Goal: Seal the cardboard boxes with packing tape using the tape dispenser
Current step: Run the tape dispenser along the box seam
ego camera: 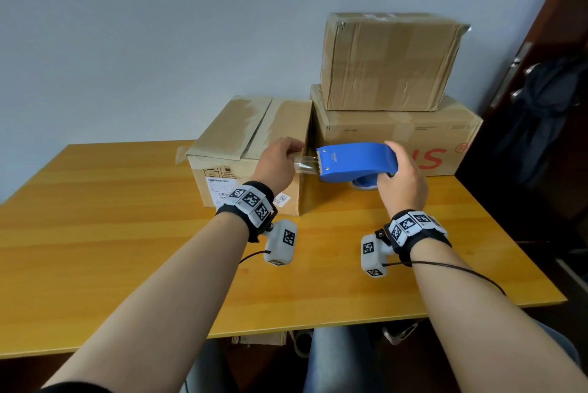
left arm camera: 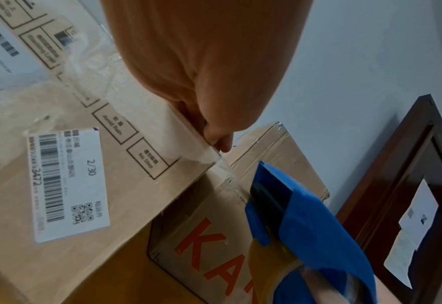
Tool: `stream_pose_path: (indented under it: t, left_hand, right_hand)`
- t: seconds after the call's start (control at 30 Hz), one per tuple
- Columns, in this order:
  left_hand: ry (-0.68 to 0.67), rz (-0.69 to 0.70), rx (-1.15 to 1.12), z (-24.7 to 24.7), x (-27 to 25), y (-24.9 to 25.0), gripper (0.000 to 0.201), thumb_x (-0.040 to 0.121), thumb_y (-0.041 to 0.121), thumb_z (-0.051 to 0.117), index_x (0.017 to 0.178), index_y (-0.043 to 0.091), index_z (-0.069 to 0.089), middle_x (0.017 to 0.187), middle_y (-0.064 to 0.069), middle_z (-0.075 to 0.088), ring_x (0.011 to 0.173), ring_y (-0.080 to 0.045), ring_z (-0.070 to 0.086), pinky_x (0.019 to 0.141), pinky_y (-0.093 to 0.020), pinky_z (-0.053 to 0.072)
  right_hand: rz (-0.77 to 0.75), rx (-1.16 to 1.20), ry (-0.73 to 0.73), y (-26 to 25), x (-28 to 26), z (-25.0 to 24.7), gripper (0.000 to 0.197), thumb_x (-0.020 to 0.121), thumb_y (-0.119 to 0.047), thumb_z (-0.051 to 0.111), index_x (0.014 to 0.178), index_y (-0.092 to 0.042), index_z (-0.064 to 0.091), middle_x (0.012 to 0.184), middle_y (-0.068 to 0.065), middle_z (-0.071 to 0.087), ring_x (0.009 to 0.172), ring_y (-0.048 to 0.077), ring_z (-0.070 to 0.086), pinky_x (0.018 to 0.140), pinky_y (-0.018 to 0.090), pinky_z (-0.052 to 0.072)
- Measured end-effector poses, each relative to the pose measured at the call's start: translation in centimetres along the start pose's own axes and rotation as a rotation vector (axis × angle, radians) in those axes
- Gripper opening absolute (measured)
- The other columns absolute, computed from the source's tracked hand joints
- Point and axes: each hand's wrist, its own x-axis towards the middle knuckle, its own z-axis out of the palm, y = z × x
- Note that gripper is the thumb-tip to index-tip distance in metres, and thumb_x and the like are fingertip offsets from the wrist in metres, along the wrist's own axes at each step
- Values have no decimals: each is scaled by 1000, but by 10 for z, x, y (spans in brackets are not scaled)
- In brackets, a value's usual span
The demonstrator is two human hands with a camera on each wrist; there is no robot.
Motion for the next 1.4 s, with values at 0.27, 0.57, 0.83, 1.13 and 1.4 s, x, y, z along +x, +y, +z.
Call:
stream_pose_path:
  t: [0.27,0.57,0.83,1.13,1.4]
  left_hand:
    - [-64,44,-32,-2,-1,-3,49,97,-7,35,129,21,60,127,-2,64,109,-13,58,79,-14,45]
    - [-303,95,130,-8,-1,-1,45,105,6,35,129,26,68,142,-7,52,148,-22,28,111,-22,26]
    - [-322,69,174,-5,3,-8,50,98,-1,36,124,23,71,155,-11,41,154,-21,11,125,-40,16]
    - [-348,31,192,-13,-1,5,51,99,-2,34,131,22,66,162,2,30,154,-17,9,126,-35,9]
    - [-372,24,243,-19,0,15,59,98,-5,28,134,24,64,162,0,31,154,-18,11,123,-32,11]
  right_hand:
    - [6,129,-5,3,9,-11,67,82,10,56,136,-28,57,131,-3,63,118,17,57,89,29,47]
    - [-141,46,-101,-26,23,-10,75,75,18,46,132,-28,65,119,-1,61,110,22,54,87,37,51]
    - [-129,-94,-250,-57,43,-9,72,80,18,41,127,-29,68,112,-1,59,98,25,56,75,37,49]
    - [-116,-192,-259,-90,55,-15,53,91,10,45,116,-26,74,105,3,70,87,22,57,76,36,53]
    - [-152,-260,-259,-98,55,-20,45,89,6,47,98,-27,75,87,4,68,83,26,58,67,33,43]
